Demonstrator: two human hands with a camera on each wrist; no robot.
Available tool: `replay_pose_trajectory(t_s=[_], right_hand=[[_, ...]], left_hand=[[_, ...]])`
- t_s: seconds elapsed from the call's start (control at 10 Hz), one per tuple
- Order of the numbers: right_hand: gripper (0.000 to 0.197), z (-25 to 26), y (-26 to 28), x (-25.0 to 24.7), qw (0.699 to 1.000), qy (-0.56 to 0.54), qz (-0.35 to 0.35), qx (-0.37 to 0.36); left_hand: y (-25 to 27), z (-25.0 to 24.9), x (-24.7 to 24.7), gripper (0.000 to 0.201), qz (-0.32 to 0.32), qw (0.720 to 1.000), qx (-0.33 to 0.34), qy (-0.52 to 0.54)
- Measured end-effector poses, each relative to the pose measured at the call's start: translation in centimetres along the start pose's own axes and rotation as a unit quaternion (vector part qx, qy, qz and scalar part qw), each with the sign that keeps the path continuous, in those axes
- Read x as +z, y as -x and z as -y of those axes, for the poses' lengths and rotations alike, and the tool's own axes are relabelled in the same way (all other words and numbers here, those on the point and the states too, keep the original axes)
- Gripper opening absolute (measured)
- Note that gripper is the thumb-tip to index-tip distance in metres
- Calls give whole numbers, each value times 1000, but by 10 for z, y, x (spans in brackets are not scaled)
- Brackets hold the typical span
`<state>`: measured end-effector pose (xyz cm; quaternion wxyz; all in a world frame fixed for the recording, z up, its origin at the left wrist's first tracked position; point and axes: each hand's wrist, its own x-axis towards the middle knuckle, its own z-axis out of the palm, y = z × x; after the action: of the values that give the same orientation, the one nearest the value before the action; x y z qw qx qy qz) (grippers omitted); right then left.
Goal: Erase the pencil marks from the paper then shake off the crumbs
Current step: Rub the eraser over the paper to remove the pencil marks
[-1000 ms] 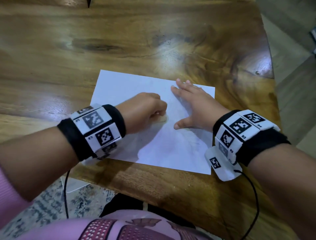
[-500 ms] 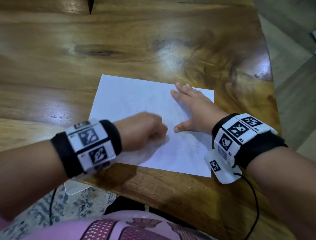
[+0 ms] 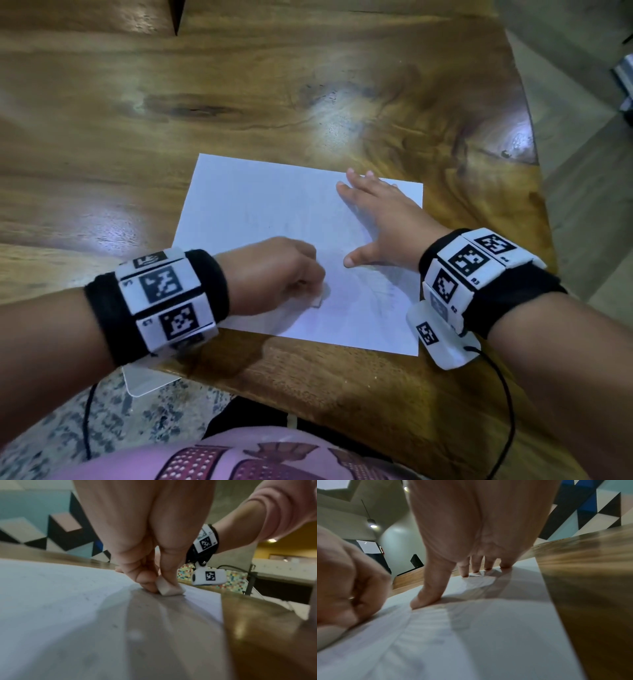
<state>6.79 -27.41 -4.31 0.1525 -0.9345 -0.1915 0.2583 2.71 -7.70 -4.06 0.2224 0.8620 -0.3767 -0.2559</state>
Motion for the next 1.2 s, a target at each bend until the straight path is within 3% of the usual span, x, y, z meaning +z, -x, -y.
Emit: replay_pose_trajectory(t_s=[0.1, 0.2, 0.3, 0.4, 0.5, 0.6, 0.7, 0.8, 0.9, 1.0, 1.1, 1.2], right_hand=[[108, 0, 0, 0, 1000, -1, -1, 0], [109, -1, 0, 1, 1000, -1, -1, -1], [108, -1, -1, 1, 1000, -3, 1, 1], [108, -1, -1, 1, 1000, 0, 2, 0], [109, -1, -1, 1, 1000, 0, 1, -1], [108, -1, 0, 1, 1000, -11, -4, -1], [108, -1, 0, 0, 1000, -6, -3, -1], [108, 0, 0, -1, 1000, -9, 1, 2], [108, 1, 1, -1, 1000, -8, -1, 0], [107, 1, 2, -2, 1000, -14, -3, 2], [107, 2, 2, -2, 1000, -10, -2, 3], [108, 1, 2, -2, 1000, -10, 0, 5]], left_hand=[[-21, 6, -17, 14, -96, 993, -63, -7], [-20, 8, -11, 15, -99, 992, -75, -5], [4, -1, 13, 19, -21, 999, -48, 8], [4, 0, 11, 11, 2, 999, -35, -18], [-21, 2, -15, 11, -85, 993, -83, 13], [-32, 5, -20, 11, -121, 989, -88, 15], [-12, -6, 9, 19, -70, 997, -4, -41], [6, -2, 28, 17, -42, 990, 32, -130], [-9, -2, 12, 20, -68, 996, 39, -44], [-26, 8, -14, 20, -115, 993, -35, -6], [-18, -1, -2, 17, -96, 995, -23, -3], [8, -13, 17, 15, -20, 999, 0, 29]])
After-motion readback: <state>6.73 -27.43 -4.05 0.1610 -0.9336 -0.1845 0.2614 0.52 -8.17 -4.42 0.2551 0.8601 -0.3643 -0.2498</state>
